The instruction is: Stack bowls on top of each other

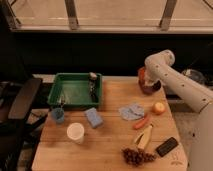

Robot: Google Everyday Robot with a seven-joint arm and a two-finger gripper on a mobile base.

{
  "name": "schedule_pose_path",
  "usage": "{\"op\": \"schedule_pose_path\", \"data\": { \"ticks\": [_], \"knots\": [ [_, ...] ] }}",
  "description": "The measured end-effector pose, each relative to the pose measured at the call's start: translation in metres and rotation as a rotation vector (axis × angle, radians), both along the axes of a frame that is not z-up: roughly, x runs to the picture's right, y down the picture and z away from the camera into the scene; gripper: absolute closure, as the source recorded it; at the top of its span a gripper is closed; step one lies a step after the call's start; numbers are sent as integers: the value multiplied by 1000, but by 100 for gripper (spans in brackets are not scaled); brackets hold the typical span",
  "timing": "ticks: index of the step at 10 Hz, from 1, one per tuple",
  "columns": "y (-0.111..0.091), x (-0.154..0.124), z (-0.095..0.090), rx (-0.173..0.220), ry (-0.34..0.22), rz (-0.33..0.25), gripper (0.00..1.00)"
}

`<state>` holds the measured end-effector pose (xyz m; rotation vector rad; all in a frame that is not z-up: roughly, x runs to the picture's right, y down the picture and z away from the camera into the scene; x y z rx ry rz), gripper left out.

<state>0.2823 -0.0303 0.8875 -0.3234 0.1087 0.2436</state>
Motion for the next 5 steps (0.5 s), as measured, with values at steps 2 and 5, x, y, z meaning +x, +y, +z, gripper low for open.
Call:
{"op": "schedule_pose_path", "data": {
  "ticks": [2, 5],
  "knots": [
    [4, 9, 4, -11, 7, 27, 20],
    [8, 12, 5, -38, -22, 34, 20]
  ]
}}
